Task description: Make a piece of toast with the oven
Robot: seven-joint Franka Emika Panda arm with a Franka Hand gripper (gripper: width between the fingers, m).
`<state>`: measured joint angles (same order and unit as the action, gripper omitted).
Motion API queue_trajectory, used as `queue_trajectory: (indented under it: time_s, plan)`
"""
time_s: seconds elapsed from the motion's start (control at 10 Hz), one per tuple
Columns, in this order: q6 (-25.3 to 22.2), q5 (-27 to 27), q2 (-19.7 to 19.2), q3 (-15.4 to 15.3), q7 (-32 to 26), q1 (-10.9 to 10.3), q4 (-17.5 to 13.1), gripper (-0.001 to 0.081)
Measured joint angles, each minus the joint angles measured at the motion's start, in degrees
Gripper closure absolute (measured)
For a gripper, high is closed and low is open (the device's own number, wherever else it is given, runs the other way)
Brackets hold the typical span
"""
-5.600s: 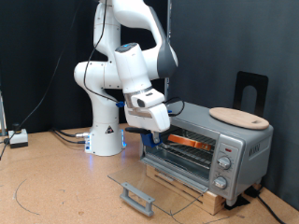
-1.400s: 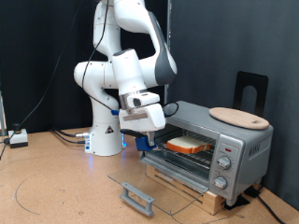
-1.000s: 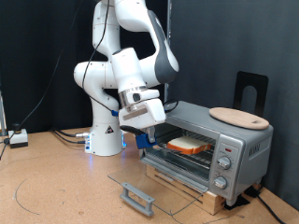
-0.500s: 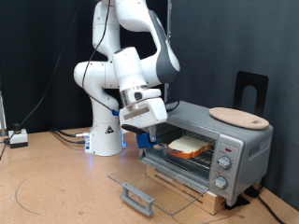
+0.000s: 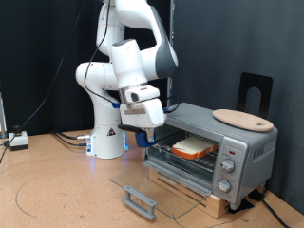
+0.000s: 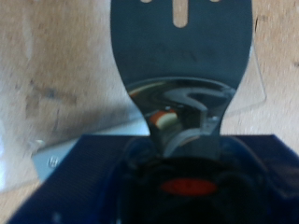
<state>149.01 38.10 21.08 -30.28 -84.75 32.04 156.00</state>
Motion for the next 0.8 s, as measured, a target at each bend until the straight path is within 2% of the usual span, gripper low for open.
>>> queue_trajectory:
  time_s: [0.2, 0.4, 0.5, 0.6, 0.8]
  plan:
    - [-4.9, -6.0, -0.2, 0.5, 2.5, 4.7, -2.4, 0.0409]
    - [-9.8, -8.0, -1.5, 2.0, 2.5, 7.6, -4.7, 0.0409]
    - [-9.1, -8.0, -1.5, 1.7, 2.5, 7.5, -4.5, 0.0409]
    - [-10.1, -5.8, -1.3, 2.1, 1.7, 7.2, -4.6, 0.0409]
    - [-16.7, 0.2, 0.6, 5.5, -3.2, 6.4, -5.8, 0.0409]
